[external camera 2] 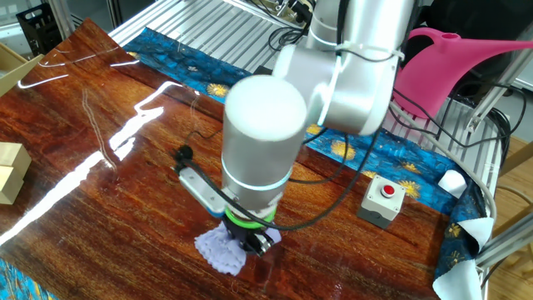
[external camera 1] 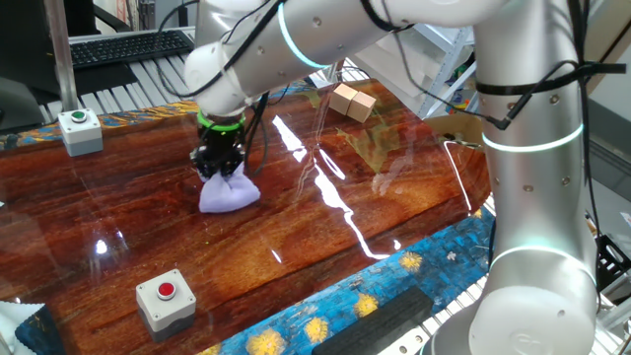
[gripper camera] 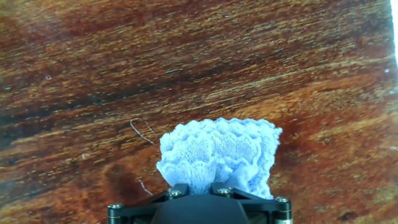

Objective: Clean the table with a cloth

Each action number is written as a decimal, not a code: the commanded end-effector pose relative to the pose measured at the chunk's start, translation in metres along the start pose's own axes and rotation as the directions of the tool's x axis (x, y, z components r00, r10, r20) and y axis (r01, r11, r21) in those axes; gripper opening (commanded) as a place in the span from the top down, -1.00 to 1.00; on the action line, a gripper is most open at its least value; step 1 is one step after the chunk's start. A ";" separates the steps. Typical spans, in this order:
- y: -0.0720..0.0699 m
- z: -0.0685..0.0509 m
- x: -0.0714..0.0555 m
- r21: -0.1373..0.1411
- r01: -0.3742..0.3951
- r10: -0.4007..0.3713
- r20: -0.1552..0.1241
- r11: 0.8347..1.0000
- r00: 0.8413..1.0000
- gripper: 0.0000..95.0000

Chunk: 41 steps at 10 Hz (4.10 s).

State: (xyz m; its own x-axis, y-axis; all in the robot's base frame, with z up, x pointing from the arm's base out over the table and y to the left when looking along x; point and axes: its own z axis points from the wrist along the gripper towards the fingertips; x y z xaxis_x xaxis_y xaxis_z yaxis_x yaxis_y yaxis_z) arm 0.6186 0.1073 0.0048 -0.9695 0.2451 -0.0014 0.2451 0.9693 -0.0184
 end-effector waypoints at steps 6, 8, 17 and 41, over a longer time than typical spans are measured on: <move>0.026 -0.002 0.020 -0.030 -0.077 0.077 -0.010 0.997 0.997 1.00; 0.029 -0.006 0.026 -0.048 -0.091 0.090 -0.021 0.995 0.996 1.00; 0.021 0.000 0.056 -0.079 -0.084 0.084 -0.006 0.993 0.996 1.00; 0.016 -0.004 -0.072 -0.007 -0.075 0.075 -0.010 0.997 0.997 1.00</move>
State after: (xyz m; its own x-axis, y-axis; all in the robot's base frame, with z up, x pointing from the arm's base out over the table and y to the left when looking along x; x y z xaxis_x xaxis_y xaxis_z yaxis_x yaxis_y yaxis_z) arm 0.6922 0.1053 0.0079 -0.9496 0.3129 -0.0169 0.3132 0.9496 -0.0139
